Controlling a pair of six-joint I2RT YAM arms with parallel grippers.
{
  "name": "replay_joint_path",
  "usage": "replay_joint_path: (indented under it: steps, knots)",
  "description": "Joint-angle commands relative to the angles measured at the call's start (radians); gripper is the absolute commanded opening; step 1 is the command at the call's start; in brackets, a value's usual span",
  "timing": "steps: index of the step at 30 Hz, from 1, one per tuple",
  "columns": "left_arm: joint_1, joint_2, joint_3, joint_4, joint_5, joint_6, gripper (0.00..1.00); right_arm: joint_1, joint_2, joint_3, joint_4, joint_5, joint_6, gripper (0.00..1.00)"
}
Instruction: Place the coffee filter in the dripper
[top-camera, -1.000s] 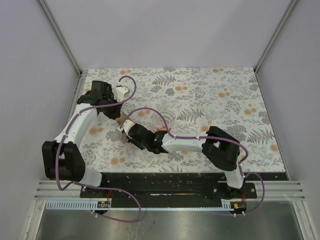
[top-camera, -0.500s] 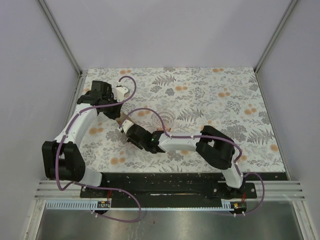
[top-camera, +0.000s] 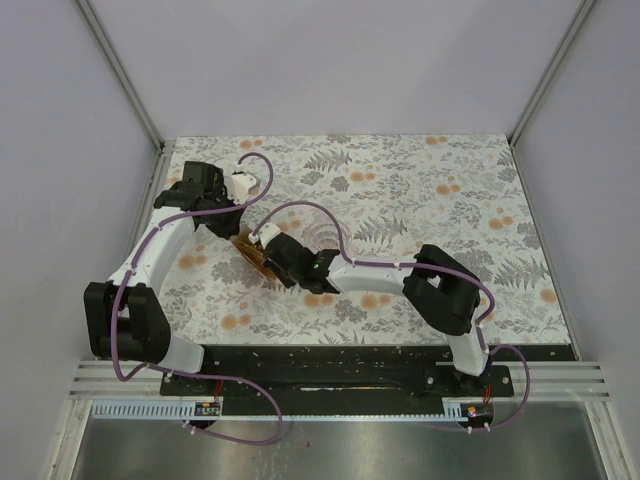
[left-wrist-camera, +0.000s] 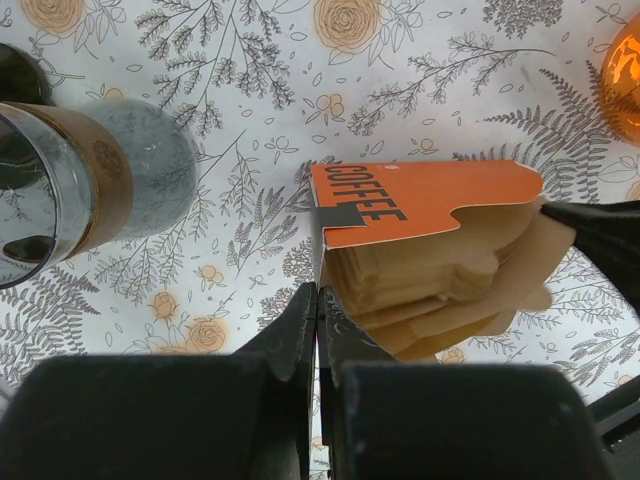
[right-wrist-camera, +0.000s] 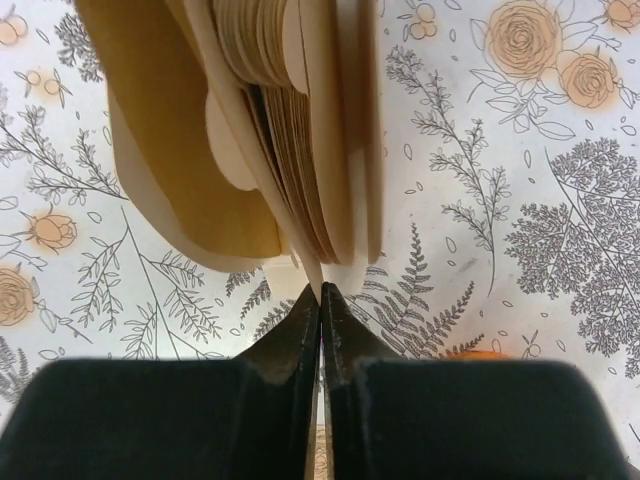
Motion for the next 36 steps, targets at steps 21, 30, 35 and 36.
replay_joint_path:
  steps: [21, 30, 35, 36]
  knots:
    - [-0.003, -0.056, 0.028, 0.008, 0.038, 0.017, 0.42, -0.066, -0.024, 0.033, 0.032, -0.121, 0.108, 0.00]
    - [-0.001, -0.065, 0.048, -0.006, 0.093, 0.053, 0.55, -0.066, -0.027, 0.030, 0.038, -0.144, 0.097, 0.00]
    - [0.003, -0.068, 0.074, -0.012, 0.075, 0.019, 0.56, -0.066, -0.054, 0.019, 0.040, -0.145, 0.083, 0.00]
    - [0.005, -0.068, 0.089, -0.019, 0.078, 0.010, 0.59, -0.064, -0.060, 0.016, 0.038, -0.143, 0.079, 0.00]
